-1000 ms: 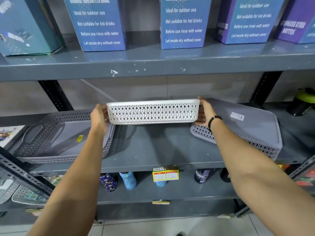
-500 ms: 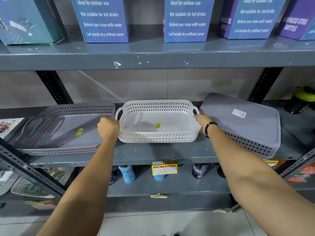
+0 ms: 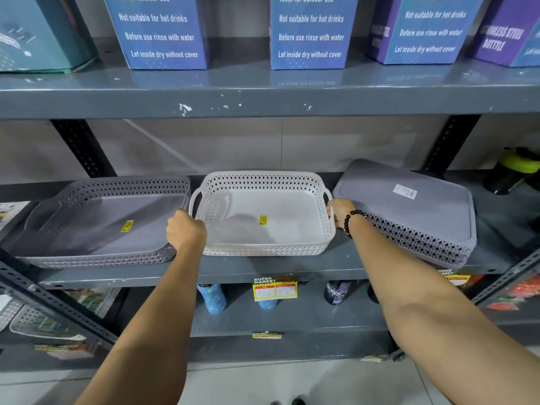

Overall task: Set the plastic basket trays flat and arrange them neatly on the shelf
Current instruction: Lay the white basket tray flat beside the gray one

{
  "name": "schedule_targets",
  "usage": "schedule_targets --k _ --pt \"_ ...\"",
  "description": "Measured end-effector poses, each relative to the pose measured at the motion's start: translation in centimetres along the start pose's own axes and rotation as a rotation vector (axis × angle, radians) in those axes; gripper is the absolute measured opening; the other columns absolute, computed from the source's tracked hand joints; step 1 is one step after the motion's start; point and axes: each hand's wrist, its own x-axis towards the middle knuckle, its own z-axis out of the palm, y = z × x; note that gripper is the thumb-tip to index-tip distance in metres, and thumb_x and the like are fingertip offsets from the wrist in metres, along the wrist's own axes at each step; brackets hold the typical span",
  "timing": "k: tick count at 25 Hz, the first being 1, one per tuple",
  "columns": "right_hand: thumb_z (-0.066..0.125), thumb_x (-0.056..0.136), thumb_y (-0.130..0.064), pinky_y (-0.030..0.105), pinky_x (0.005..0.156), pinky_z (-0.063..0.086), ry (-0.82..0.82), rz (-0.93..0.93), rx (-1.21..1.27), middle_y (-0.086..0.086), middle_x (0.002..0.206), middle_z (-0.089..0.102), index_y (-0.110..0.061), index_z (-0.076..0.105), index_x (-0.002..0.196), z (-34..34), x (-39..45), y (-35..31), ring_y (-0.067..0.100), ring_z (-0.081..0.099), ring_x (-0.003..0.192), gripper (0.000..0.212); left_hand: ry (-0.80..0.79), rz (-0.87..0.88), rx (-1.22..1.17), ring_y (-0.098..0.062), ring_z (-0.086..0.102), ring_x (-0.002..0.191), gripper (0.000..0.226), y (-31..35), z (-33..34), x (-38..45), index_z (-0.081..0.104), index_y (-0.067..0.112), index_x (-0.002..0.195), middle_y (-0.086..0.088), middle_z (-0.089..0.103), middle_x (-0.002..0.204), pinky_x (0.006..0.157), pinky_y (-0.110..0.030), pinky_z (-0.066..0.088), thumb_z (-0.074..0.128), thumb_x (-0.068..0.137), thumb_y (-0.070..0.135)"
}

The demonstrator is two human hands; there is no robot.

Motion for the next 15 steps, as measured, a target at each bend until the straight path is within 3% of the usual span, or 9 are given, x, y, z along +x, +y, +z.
schedule_targets --k 5,12,15 --pt "0.039 0.096 -0.011 0.022 0.059 0.041 -0.003 -0.007 -0.037 -0.002 0.069 0.041 -0.022 0.036 0.063 0.2 -0.3 0.1 0.01 0.041 0.059 0.035 -0.003 0.06 0.142 -0.042 0.059 0.108 0.029 -0.6 0.3 -0.3 0.051 -0.007 0.116 -0.025 0.061 0.117 0.085 -0.045 0.05 0.05 0.087 -0.007" --pt "0.037 0.097 -0.012 0.022 0.06 0.041 -0.009 -0.03 -0.051 -0.001 0.067 0.041 -0.021 0.038 0.063 0.6 -0.8 0.0 0.012 0.044 0.06 0.035 -0.03 0.135 0.294 -0.041 0.061 0.105 0.032 -1.1 0.0 -0.5 0.051 -0.006 0.119 -0.022 0.053 0.125 0.083 -0.044 0.051 0.055 0.087 -0.003" --pt "0.039 0.094 -0.017 0.03 0.067 0.044 0.038 -0.034 -0.035 0.005 0.078 0.053 -0.014 0.054 0.092 0.8 -1.3 0.1 0.022 0.053 0.075 0.016 0.001 0.156 0.303 -0.037 0.05 0.116 0.036 -0.8 -0.1 -0.6 0.051 -0.005 0.121 -0.02 0.044 0.133 0.082 -0.043 0.049 0.057 0.086 0.0"
